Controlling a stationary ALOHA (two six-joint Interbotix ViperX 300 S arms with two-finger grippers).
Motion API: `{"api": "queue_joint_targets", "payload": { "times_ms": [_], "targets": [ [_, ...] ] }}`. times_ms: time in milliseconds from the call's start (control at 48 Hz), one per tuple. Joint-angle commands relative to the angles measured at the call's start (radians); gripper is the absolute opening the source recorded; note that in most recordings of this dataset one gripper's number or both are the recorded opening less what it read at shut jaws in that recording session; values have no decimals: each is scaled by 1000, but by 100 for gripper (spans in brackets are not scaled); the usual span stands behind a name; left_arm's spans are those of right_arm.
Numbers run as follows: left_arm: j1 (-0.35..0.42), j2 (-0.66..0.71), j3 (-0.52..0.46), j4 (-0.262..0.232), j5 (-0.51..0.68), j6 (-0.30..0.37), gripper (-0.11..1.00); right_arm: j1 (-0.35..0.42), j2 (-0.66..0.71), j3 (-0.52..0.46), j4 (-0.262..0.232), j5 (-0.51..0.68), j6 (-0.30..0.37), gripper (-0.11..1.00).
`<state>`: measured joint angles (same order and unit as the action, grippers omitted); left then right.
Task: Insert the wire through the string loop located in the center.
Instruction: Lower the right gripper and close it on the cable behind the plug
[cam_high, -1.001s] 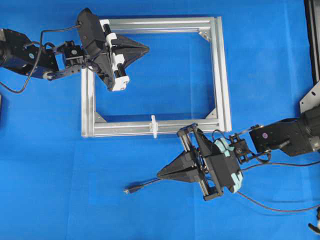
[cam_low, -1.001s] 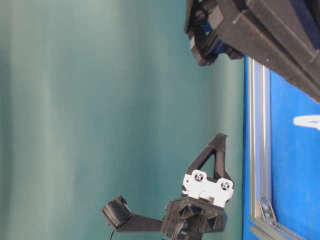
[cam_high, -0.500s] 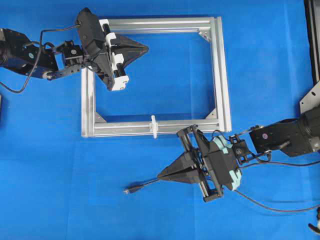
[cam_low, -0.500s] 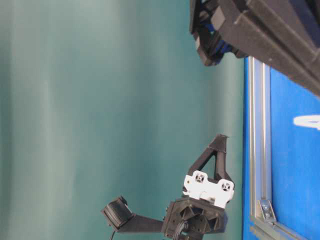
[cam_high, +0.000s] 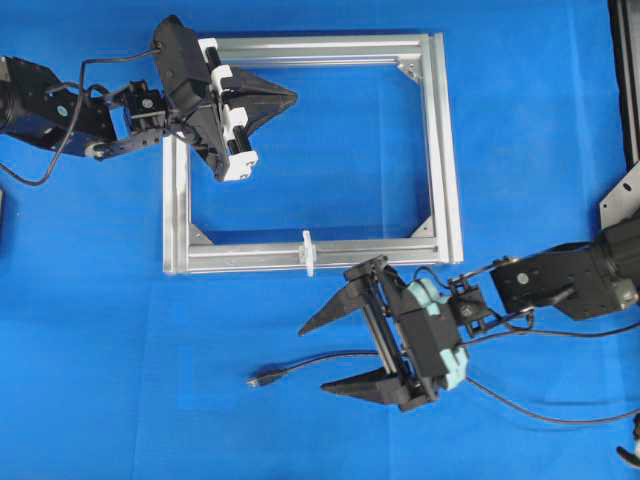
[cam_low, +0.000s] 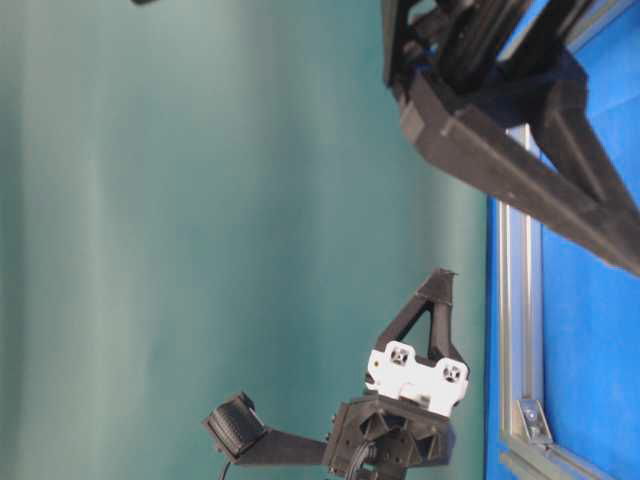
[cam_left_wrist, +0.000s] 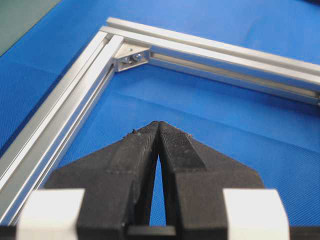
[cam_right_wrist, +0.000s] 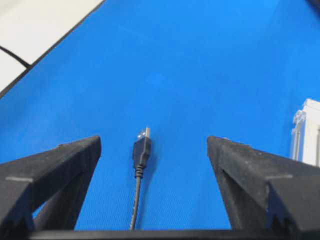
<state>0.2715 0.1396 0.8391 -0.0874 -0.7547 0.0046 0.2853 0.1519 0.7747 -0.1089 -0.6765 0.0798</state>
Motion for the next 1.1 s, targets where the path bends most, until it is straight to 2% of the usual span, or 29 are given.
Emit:
{"api": "queue_joint_targets", "payload": {
  "times_ms": [0,188,438,813,980,1021,1084],
  "targets": [
    [2,-29,-6,3,-5,0,0,9,5,-37,8,23,2,89],
    [2,-29,-6,3,-5,0,0,12,71,-80,48,83,2,89],
    [2,-29,-3,3,-5,0,0,15,143,-101,106,87,5,88],
    [2,-31,-3,3,0,0,0,34,186,-109,140,84,15,86],
    [2,-29,-3,3,0,0,0,32,198,-114,146,87,15,77],
    [2,-29,-3,3,0,0,0,34,199,-115,146,87,15,72],
    [2,-29,-2,3,0,0,0,34,199,-115,146,84,15,59]
  ]
}}
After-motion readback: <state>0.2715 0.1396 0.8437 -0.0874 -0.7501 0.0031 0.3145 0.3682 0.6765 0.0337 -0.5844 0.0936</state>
